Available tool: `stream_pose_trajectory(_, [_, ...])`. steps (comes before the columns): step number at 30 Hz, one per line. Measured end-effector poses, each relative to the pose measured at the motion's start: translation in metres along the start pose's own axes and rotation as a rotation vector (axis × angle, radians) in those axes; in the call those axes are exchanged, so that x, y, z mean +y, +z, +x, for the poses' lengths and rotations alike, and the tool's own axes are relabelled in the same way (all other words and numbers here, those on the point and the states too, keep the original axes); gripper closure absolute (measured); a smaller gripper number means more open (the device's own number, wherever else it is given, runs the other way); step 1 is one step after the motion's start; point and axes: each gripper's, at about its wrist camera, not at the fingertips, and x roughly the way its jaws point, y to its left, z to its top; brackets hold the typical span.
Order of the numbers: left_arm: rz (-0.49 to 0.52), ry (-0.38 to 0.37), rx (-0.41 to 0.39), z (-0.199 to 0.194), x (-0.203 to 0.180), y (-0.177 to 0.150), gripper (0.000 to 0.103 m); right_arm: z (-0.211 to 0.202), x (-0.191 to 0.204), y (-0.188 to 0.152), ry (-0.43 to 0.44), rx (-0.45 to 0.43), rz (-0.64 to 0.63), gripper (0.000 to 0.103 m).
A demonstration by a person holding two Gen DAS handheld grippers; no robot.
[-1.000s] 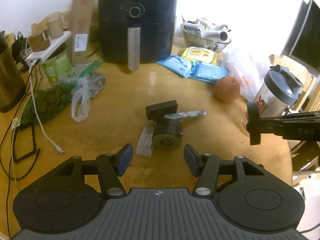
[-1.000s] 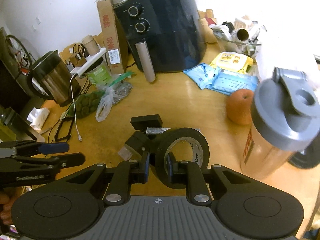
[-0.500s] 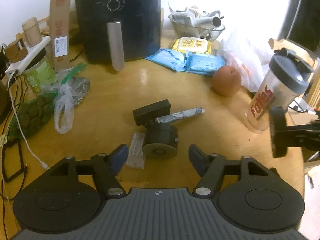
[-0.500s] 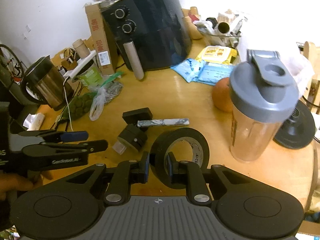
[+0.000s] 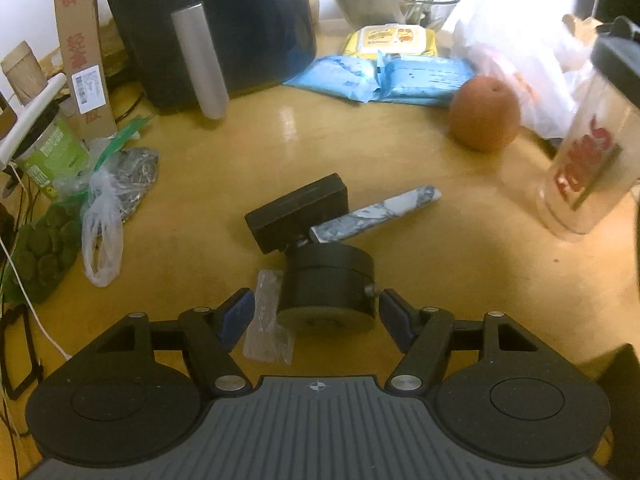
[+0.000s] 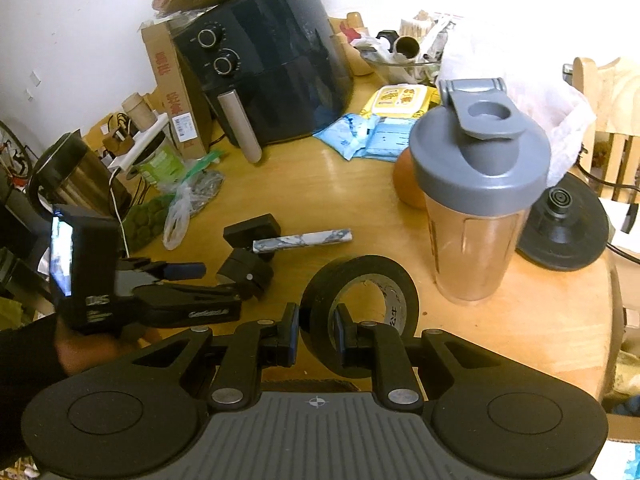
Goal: Organize rigid objects
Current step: 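Grasp the black round puck with the left gripper while the right gripper holds the tape roll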
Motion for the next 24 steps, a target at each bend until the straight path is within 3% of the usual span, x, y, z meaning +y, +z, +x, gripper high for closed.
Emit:
stream_pose_trajectory(6, [0.022,0.006,0.023,0.017,-0.005,0.005,0.035,-0.003,-0.001,-0.004,-0.012,0.0,0.019,0.082])
stream_pose_trajectory(10, [0.024,-0.002,0.048,0.024,-0.005,0.005,0.046,-0.006,-0.002,-0.007,-0.019,-0.004,0.028,0.082])
stream_pose_trajectory(24, [-0.067,-0.075,0.012,-0.005,0.013,0.004,0.046,-0.007,-0.001,-0.01,-0.033,0.004,0.017,0.082])
